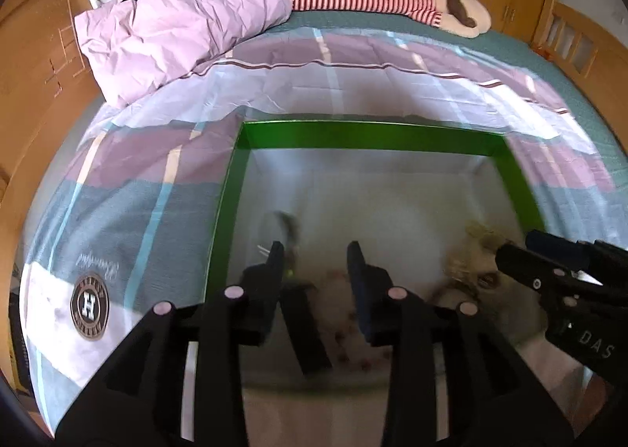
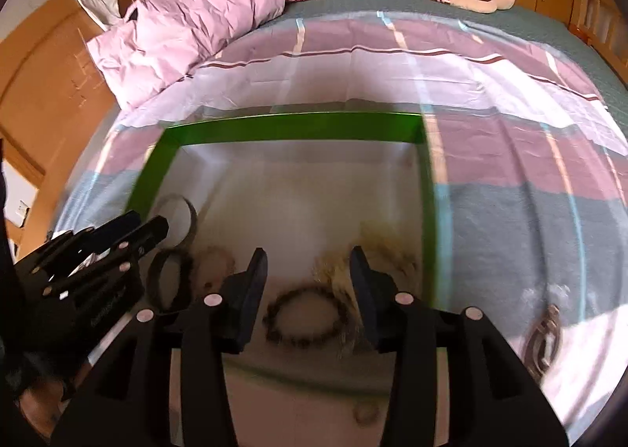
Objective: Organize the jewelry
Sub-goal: 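Move the left tool to the silver beaded ring while the right tool moves to the dark ring, then close the left tool on the silver beaded ring while the right tool grasps the dark ring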
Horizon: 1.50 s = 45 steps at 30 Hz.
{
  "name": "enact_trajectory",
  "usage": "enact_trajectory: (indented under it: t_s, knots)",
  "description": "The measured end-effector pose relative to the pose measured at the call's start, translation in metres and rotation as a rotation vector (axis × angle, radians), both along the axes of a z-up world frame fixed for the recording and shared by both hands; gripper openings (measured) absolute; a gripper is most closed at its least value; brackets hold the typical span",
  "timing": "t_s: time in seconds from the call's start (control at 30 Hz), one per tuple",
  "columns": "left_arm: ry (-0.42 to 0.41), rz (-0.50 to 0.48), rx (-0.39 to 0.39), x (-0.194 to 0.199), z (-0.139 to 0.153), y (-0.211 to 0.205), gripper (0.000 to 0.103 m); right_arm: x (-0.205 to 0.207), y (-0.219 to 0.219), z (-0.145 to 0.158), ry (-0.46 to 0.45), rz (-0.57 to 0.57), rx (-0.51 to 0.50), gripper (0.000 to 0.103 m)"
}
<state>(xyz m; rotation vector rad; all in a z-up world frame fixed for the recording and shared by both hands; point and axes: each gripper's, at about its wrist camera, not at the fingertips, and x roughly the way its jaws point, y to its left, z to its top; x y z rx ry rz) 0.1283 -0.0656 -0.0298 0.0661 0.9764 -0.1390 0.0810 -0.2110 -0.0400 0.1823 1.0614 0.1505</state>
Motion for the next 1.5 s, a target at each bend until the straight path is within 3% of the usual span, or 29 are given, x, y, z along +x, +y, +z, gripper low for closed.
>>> enact_trajectory:
  t_s: [0.2, 0.3, 0.4, 0.47, 0.83, 1.0, 1.03, 1.17, 1.5]
  knots:
    - [0.046, -0.154, -0.014, -0.068, 0.026, -0.017, 0.034, -0.058, -0.024, -0.008, 0.103, 0.022, -0.021, 0.044]
    - [0.137, -0.194, -0.01, -0.079, 0.003, -0.028, 0.034, -0.072, -0.031, -0.035, 0.192, 0.011, -0.047, 0.044]
    - [0.282, -0.206, -0.03, -0.074, -0.032, -0.039, 0.033, -0.071, -0.028, -0.055, 0.254, 0.036, -0.09, 0.044]
    - [0.323, -0.208, -0.033, -0.069, -0.046, -0.044, 0.033, -0.07, -0.027, -0.064, 0.29, 0.044, -0.108, 0.044]
    - [0.351, -0.17, -0.027, -0.04, -0.084, -0.061, 0.037, -0.077, -0.013, -0.09, 0.307, 0.098, -0.196, 0.044]
    - [0.344, -0.182, 0.002, -0.039, -0.09, -0.067, 0.038, -0.078, -0.011, -0.091, 0.284, 0.101, -0.213, 0.036]
    - [0.343, -0.181, 0.008, -0.038, -0.09, -0.067, 0.037, -0.078, -0.011, -0.091, 0.282, 0.102, -0.213, 0.035]
    - [0.337, -0.172, 0.034, -0.039, -0.091, -0.067, 0.025, -0.073, -0.006, -0.089, 0.277, 0.11, -0.21, 0.017]
    - [0.328, -0.175, 0.045, -0.051, -0.081, -0.059, 0.021, -0.071, 0.002, -0.071, 0.255, 0.127, -0.199, 0.016]
